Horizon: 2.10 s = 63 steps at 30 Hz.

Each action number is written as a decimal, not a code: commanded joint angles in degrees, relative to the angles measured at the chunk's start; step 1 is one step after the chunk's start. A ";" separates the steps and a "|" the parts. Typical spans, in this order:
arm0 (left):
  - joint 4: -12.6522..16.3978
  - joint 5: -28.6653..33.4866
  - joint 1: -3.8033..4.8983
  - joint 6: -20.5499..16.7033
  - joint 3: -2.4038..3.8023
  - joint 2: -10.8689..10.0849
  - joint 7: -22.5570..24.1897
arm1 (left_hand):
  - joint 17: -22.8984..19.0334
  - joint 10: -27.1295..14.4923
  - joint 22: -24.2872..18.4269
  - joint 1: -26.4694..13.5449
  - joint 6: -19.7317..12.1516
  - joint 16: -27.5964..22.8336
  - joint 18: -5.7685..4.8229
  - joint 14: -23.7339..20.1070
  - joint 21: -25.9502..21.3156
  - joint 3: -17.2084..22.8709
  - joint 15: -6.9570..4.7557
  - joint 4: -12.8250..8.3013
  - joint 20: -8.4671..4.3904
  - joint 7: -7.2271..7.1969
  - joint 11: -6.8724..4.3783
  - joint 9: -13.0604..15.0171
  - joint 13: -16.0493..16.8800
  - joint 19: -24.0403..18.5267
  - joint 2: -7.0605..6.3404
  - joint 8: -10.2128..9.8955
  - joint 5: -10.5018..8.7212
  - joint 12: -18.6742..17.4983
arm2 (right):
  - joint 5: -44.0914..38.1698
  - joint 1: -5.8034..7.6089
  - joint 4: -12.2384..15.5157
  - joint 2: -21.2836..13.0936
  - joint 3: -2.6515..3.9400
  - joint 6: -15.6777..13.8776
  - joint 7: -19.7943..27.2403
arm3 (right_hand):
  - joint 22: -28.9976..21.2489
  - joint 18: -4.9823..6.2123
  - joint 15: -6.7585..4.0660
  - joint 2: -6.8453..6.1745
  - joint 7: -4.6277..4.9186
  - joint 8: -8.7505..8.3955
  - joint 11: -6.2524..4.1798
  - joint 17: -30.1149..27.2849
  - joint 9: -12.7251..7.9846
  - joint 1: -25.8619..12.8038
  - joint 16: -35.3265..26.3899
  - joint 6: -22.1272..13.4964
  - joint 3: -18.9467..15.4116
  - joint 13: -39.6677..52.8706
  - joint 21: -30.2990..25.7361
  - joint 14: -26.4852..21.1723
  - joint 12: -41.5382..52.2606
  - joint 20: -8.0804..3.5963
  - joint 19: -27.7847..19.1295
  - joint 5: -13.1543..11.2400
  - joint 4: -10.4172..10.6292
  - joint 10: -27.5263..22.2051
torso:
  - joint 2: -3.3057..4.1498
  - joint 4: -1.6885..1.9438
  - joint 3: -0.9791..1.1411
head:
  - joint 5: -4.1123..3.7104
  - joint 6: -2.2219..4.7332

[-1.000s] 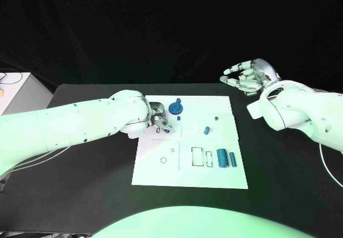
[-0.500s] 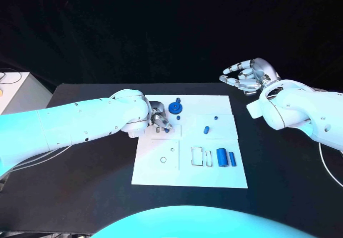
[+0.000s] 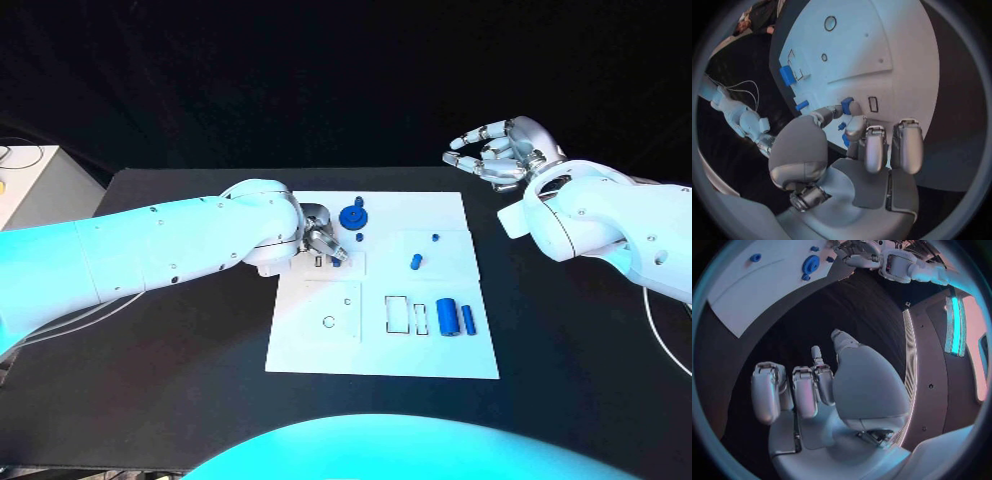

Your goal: Assemble the parts on the task board

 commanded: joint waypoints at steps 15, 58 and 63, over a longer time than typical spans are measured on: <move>1.24 -0.17 -0.24 0.61 0.21 -1.02 0.28 | 13.95 -0.51 3.23 -0.69 0.50 0.02 -0.25 5.52 -0.32 -7.22 -0.32 4.59 -0.43 0.15 -0.01 -0.28 0.03 0.01 -0.84 -0.51 -0.27 -0.31 | -0.24 -0.11 0.02 -0.16 0.00 0.92 0.50 | 9.39 0.87 0.18 -0.02 0.09 0.28 -0.11 7.95 -0.04 -1.31 -0.43 -0.83 0.34 8.69 -0.65 4.16 -0.46 0.24 2.23 0.28 0.10 -0.53 | 0.01 -0.03 -0.06 | -0.12 0.24; -9.02 5.79 3.92 3.72 5.74 -1.06 2.12 | 11.05 -8.37 -2.06 7.07 -6.76 -1.79 0.96 4.49 -3.34 -13.23 2.41 9.71 1.62 3.93 3.24 -3.75 -10.45 -3.81 -0.49 -6.66 0.10 -7.05 | 0.46 -0.28 -1.17 0.26 -0.04 1.58 0.32 | 9.40 0.86 0.20 0.10 0.12 0.28 -0.07 8.05 -0.06 -1.85 -0.41 -1.02 0.33 8.73 -0.65 4.19 -0.37 0.26 2.25 0.30 0.13 -0.46 | 0.46 -0.04 -0.08 | -0.13 3.25; -11.92 5.36 4.05 4.66 5.77 0.40 2.23 | 11.00 -8.44 -2.08 7.12 -6.73 -1.82 0.96 4.47 -3.36 -13.33 2.49 9.70 1.70 4.01 3.32 -3.99 -10.53 -3.83 -0.43 -6.88 0.10 -7.07 | 0.44 -0.28 -1.00 0.23 -0.04 1.61 0.32 | 9.40 0.86 0.20 0.10 0.12 0.28 -0.07 8.05 -0.06 -1.85 -0.41 -1.02 0.33 8.73 -0.65 4.19 -0.37 0.26 2.25 0.30 0.13 -0.46 | 0.70 -0.10 -0.28 | -0.06 3.43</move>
